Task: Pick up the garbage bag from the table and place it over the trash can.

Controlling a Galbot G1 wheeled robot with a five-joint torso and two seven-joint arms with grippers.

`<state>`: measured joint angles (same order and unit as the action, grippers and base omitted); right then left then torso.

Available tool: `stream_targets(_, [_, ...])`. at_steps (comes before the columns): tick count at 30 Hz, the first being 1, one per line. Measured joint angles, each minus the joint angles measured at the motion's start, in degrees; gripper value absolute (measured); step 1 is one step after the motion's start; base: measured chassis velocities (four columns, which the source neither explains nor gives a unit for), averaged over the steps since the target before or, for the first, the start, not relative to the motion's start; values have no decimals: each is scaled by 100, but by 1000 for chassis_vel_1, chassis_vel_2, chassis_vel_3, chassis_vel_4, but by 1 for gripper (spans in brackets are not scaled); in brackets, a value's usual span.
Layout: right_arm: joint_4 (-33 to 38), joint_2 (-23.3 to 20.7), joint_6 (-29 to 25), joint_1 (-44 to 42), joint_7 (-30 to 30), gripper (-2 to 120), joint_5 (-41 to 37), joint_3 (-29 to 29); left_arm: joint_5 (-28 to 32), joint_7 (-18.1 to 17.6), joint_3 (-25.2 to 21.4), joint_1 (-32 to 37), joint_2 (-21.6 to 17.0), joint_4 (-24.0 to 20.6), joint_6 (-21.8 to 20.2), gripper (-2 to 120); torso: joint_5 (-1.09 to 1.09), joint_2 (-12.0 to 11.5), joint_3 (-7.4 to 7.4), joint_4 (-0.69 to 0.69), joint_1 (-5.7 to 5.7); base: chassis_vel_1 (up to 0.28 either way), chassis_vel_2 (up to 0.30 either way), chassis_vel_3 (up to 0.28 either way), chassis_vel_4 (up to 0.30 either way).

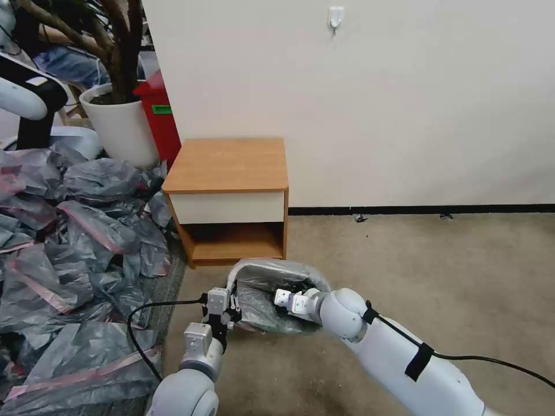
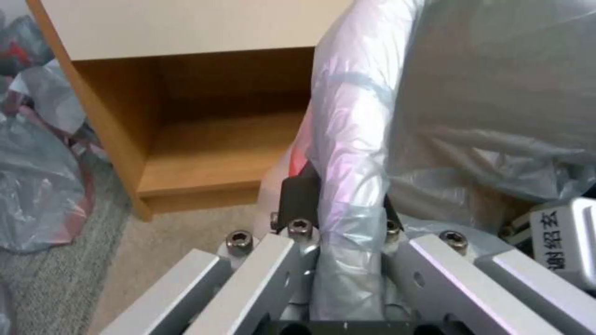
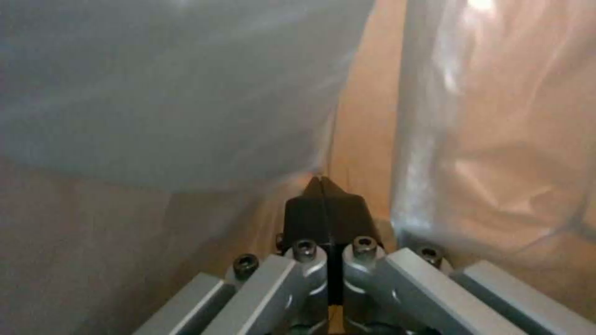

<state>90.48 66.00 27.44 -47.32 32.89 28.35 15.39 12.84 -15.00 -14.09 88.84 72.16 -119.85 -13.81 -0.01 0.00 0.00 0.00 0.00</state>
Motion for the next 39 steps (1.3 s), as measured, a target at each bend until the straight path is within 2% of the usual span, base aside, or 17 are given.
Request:
stream_targets(16, [-289, 107, -73, -52, 20, 0, 298, -125, 14, 7, 42, 44, 27, -10, -5, 3, 1, 0, 0, 0, 0, 0, 0, 0, 0])
stream_targets(39, [163, 109, 34, -30, 26, 0, 5, -20, -4, -196, 206, -227, 28, 337, -11, 3, 0, 0, -1, 0, 0, 0, 0, 0, 0])
